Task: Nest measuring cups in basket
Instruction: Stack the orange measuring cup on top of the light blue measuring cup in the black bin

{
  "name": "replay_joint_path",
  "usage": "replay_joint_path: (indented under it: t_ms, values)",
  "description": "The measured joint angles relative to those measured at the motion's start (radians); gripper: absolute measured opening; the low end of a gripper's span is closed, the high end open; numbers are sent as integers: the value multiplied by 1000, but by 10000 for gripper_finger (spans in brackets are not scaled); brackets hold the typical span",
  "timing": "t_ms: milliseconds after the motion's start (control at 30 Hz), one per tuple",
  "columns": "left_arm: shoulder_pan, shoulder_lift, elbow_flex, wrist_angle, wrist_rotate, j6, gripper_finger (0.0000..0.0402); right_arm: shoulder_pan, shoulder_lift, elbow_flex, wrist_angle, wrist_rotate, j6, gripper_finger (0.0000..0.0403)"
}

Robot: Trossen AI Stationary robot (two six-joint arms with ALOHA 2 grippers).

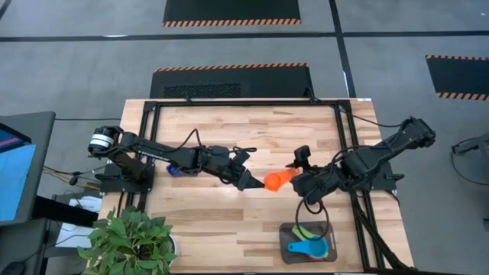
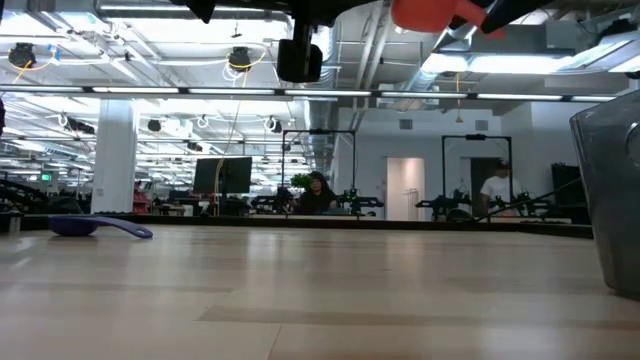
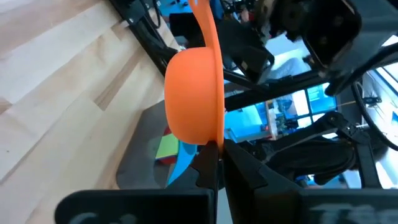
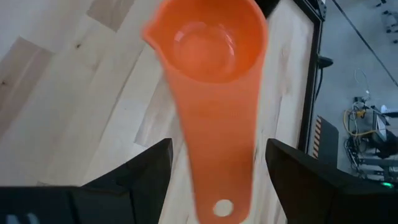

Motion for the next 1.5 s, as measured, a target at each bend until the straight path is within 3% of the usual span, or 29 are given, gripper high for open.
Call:
replay_joint_path:
  t_ms: [767,1267,1367,1500]
  values:
    - [-6,0,0,32,20,0,0,-15,0,0,17,-31,0,278]
    - [-7,0,0,22,1,0,0,-15,0,0,13,-65,15,145]
    - [-7,0,0,22,1,0,0,-15,0,0,13,-67,15,141]
    - [-7,0,0,23,-3,5,0,-15,0,0,13,-67,18,166]
